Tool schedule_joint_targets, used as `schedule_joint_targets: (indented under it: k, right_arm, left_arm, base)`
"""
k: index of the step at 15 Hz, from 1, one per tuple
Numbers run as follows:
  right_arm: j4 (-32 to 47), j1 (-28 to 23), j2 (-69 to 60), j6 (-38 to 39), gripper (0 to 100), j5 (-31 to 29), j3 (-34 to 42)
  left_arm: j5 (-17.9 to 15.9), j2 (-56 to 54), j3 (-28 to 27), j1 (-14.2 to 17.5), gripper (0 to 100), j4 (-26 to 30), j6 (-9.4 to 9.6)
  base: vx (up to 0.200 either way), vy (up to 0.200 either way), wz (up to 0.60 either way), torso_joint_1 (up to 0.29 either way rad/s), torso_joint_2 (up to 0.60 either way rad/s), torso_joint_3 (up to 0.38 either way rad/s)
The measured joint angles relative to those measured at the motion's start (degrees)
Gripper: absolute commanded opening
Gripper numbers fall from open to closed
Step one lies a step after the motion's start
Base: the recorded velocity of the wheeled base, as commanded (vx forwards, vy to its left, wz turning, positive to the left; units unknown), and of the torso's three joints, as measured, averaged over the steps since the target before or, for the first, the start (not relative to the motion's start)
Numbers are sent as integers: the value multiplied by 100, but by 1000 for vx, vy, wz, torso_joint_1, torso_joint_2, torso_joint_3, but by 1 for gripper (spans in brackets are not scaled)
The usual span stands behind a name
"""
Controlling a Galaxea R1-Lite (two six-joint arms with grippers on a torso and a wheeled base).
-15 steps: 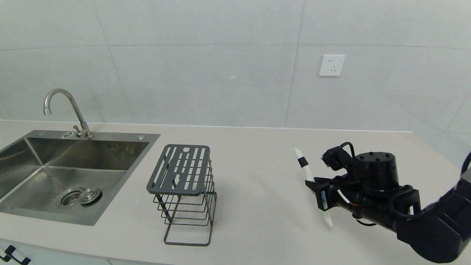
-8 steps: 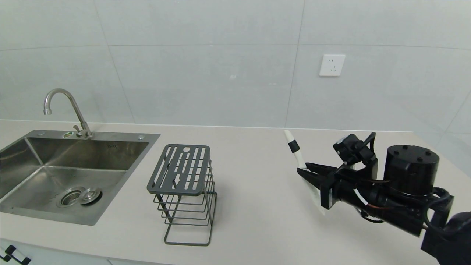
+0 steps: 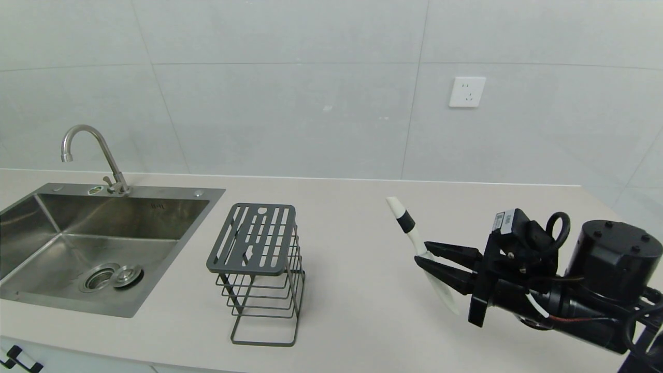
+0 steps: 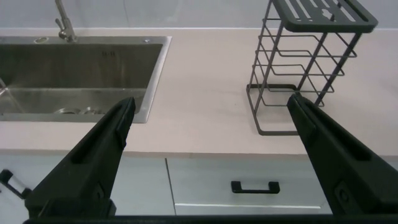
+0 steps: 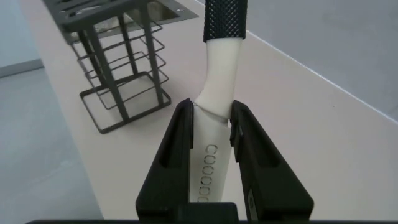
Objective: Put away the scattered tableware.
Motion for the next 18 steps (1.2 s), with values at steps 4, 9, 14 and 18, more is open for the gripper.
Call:
schedule_joint_targets:
  k: [4, 9, 14, 18]
  right_arm:
    - [-35, 38, 11, -105, 0, 52, 93]
    - [-44, 44, 9, -116, 0, 46, 145]
    - [-44, 104, 1, -126, 0, 41, 162]
    - [-41, 184, 15, -123, 0, 30, 107]
  left_arm:
    - [-49, 0, 0, 2, 100, -35, 88]
    - [-143, 0, 0, 2, 100, -20, -123]
    - [373, 7, -21, -5, 100, -184, -624]
    - [107, 456, -1317, 43, 100, -1752, -724]
  base:
    - [0, 0, 0, 0, 0, 0]
    - [0, 0, 0, 0, 0, 0]
    - [0, 0, 0, 0, 0, 0]
    - [0, 0, 0, 0, 0, 0]
